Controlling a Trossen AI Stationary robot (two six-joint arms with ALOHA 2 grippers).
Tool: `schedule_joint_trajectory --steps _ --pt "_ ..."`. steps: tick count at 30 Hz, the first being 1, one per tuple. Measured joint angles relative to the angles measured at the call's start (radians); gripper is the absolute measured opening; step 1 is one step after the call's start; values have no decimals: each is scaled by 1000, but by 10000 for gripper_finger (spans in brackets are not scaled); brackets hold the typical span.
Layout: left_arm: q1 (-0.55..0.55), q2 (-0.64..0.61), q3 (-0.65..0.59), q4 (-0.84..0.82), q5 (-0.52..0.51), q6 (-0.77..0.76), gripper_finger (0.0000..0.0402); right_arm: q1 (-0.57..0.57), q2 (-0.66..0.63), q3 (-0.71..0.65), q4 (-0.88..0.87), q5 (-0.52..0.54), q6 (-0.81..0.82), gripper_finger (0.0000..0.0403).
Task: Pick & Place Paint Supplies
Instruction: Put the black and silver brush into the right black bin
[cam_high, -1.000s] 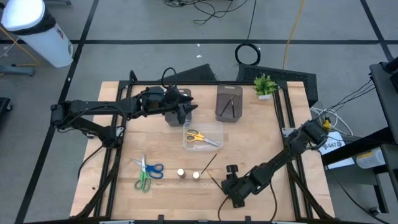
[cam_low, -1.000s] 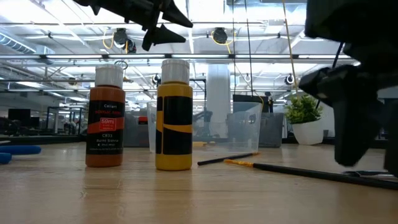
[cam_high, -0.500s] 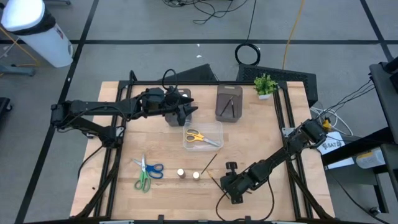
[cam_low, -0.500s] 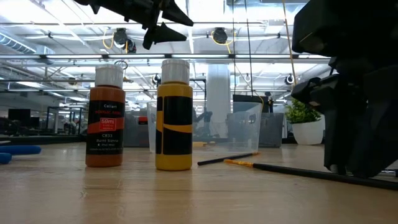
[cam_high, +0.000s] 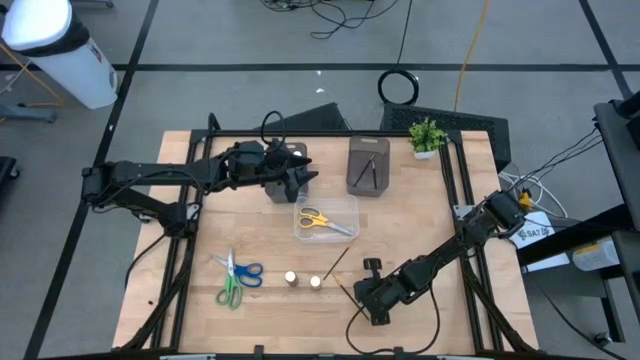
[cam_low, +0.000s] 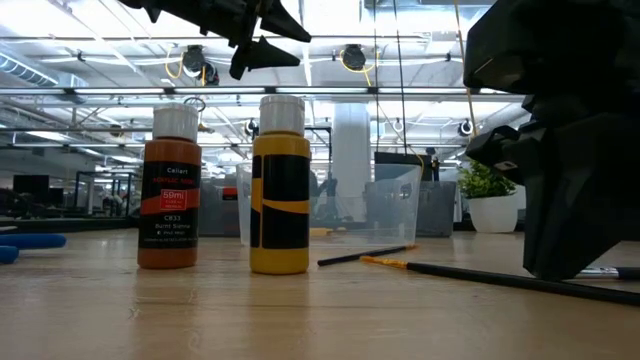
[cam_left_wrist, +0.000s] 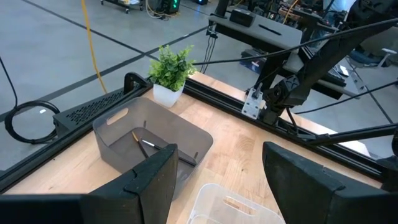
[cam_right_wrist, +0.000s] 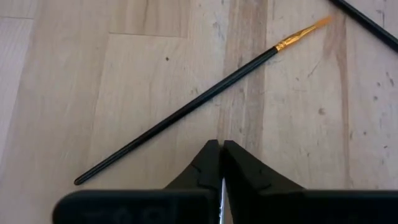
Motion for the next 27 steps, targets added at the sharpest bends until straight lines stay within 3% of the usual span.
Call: schedule_joint_trajectory --steps 8,16,22,27 --pt "0 0 0 0 0 0 244 -9 -59 -5 -1 69 10 2" --pt "0 0 0 32 -2 6 244 -35 -259 -3 15 300 -36 1" --pt "1 1 -1 80 -4 7 244 -105 -396 -4 77 528 -155 0" --pt "1 1 -1 80 -30 19 244 -244 -469 -3 204 575 -362 0"
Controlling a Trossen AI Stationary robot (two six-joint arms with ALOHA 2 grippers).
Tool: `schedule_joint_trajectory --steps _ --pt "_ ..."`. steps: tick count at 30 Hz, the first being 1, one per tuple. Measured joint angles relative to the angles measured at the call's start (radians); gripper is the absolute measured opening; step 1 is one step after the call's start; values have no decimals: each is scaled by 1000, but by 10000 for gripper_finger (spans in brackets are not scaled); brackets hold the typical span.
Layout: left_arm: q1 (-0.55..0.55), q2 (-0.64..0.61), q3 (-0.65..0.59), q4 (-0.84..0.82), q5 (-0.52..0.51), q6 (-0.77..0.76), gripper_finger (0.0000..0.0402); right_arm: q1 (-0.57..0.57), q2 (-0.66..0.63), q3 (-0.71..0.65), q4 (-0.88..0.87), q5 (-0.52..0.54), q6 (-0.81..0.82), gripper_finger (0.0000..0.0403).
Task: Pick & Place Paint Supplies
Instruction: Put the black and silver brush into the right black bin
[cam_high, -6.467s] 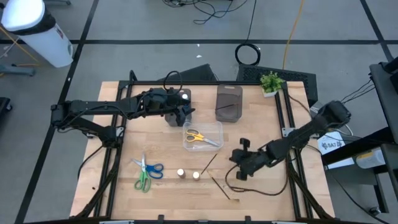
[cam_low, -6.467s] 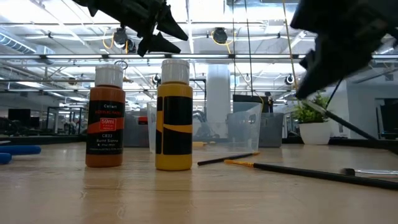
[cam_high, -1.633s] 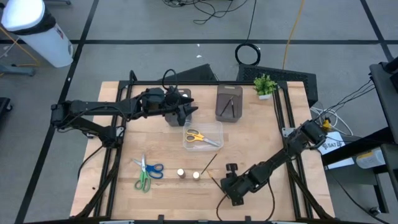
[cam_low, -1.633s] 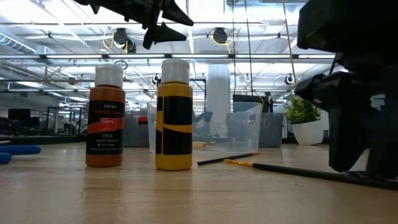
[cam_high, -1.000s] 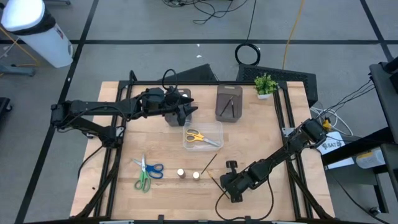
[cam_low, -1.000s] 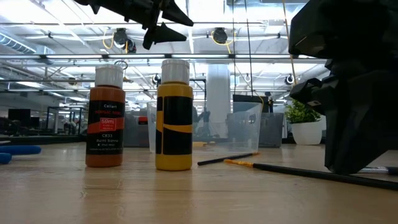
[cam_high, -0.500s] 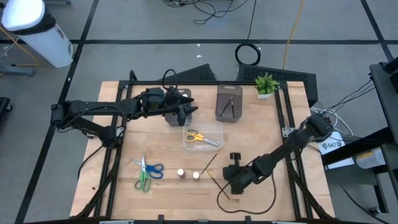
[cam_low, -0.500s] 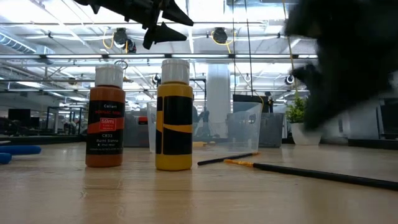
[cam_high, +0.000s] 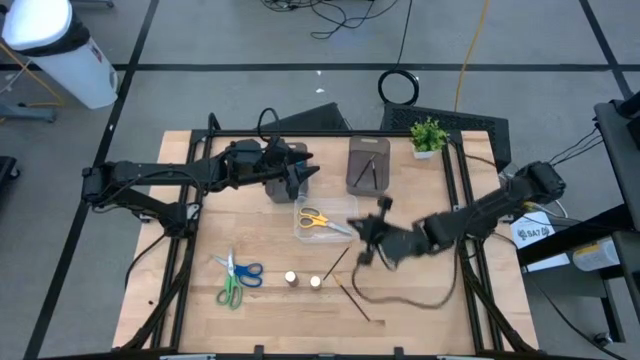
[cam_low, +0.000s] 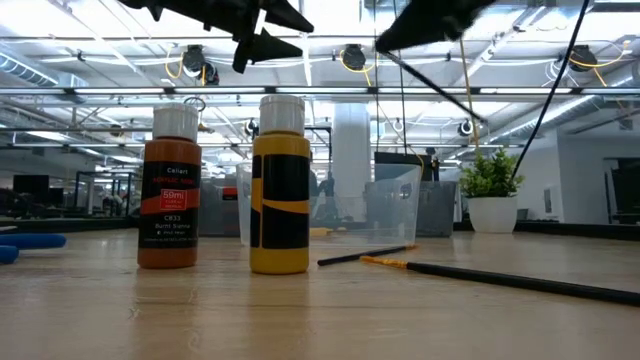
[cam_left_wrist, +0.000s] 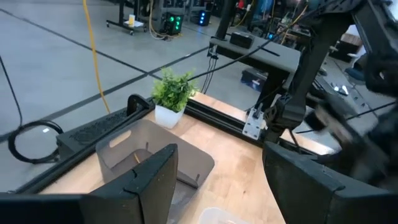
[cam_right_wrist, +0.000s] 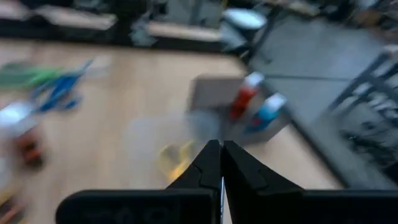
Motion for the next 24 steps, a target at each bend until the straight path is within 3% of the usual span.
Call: schedule_joint_trajectory --steps 5,11,14,19,24 --pt "0 0 0 -5 -5 111 244 -198 -15 0 134 -91 -159 0" --pt "0 0 0 -38 -5 164 244 -434 -13 -10 151 -158 -169 0" --pt "0 0 0 -53 -5 170 244 -538 -12 -67 185 -190 -152 0" --pt "0 0 0 -60 -5 172 244 -702 -11 -213 362 -384 -45 0" --pt "0 0 0 -60 -5 172 244 -777 -13 -353 545 -394 -11 0"
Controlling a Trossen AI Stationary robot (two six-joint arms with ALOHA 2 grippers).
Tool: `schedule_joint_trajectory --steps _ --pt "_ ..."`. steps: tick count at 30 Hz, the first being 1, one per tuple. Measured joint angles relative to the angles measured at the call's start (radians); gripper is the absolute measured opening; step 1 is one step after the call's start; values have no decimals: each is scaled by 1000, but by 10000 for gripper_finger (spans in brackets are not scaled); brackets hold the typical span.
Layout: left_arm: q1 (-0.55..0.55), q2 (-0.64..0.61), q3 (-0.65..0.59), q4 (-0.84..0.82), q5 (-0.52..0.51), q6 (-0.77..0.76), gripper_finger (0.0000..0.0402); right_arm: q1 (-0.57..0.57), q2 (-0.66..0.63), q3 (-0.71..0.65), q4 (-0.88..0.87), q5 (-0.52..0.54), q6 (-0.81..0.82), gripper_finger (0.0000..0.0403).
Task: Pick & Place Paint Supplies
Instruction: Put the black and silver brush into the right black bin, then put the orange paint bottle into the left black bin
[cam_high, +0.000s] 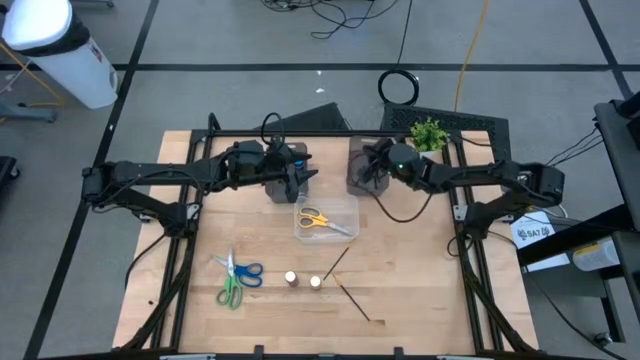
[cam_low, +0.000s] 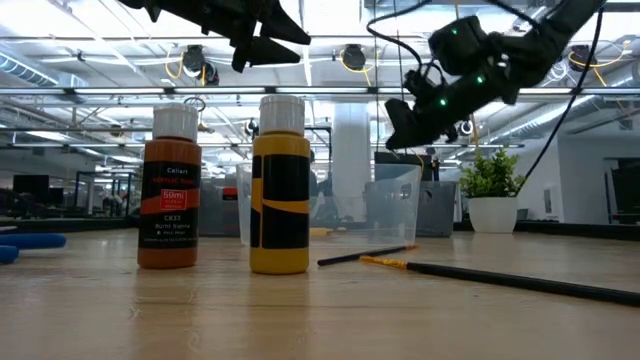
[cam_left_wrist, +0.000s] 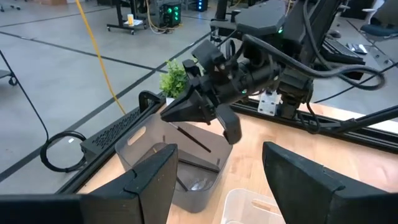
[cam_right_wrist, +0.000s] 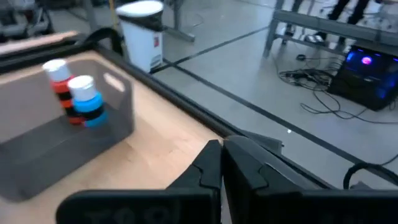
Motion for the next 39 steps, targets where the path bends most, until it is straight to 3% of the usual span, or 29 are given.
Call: schedule_joint_trajectory --steps 9,26,30,39 --pt "0 0 0 1 -29 0 244 6 -3 -55 45 -3 9 0" --pt "0 0 0 1 -39 -2 244 8 1 -71 -22 -1 61 4" --pt "0 0 0 1 -39 -4 244 8 1 -94 6 -2 61 34" --pt "0 0 0 2 -38 -6 244 27 -21 -98 18 -4 60 153"
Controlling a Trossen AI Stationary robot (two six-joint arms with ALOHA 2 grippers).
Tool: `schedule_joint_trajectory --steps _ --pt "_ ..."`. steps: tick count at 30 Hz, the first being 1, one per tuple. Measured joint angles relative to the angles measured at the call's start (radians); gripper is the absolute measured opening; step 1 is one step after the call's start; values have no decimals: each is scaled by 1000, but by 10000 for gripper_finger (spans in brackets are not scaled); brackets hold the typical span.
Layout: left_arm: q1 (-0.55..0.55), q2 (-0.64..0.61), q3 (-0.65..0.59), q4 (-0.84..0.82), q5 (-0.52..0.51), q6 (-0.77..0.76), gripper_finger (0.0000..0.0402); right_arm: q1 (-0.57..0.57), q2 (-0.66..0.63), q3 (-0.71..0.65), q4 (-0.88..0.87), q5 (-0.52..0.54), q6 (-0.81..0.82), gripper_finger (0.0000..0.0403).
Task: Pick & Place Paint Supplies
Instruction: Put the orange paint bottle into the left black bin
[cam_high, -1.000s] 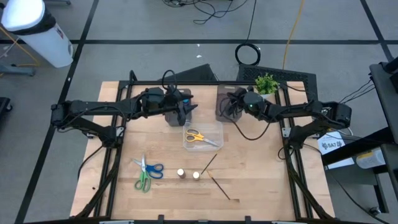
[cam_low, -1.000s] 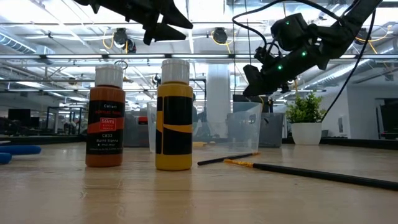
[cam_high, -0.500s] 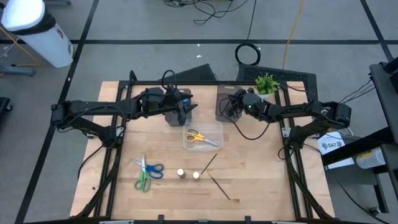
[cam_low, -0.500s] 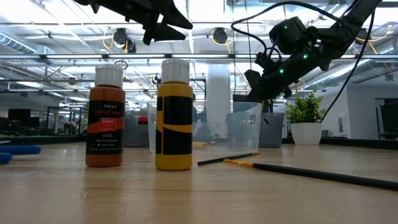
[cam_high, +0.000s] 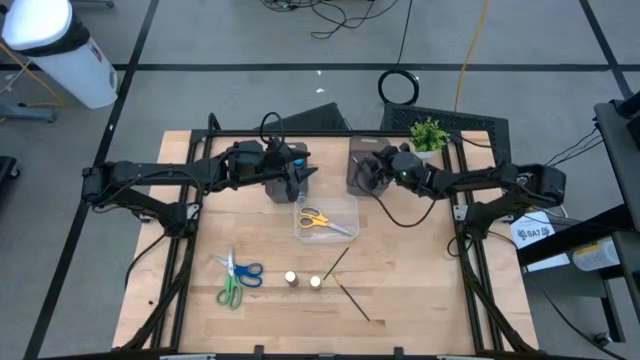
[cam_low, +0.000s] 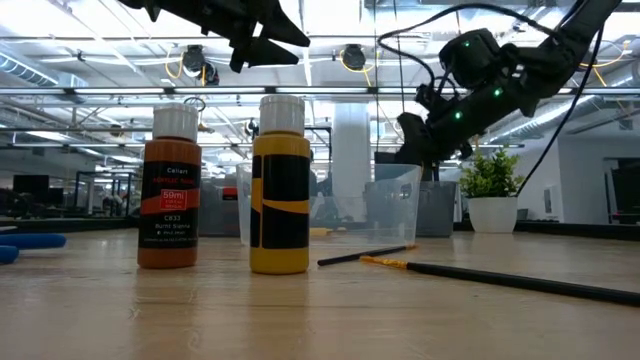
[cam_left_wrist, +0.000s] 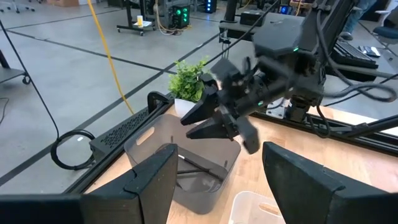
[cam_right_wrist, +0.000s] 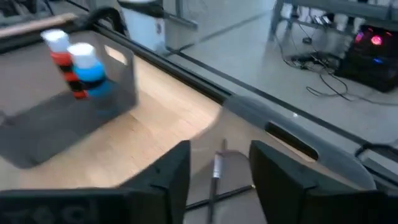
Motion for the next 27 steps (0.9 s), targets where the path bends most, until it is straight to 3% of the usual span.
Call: schedule_joint_trajectory --steps 7,12,14,16,20,27 --pt "0 -1 0 -7 19 -13 244 139 -154 0 10 -184 -61 189" --pt "-5 -15 0 -174 315 -49 243 348 -264 0 -71 -303 -17 178" --pt "-31 -18 0 -223 377 -100 244 451 -283 0 -80 -309 -49 170" --pt "-81 -16 0 -272 357 -145 244 534 -294 0 -58 -310 -115 163" --pt "-265 -16 0 -270 213 -201 244 649 -326 0 -13 -307 -243 155" --pt "-637 -4 0 -285 -4 -241 244 759 -374 0 -1 -306 -258 150"
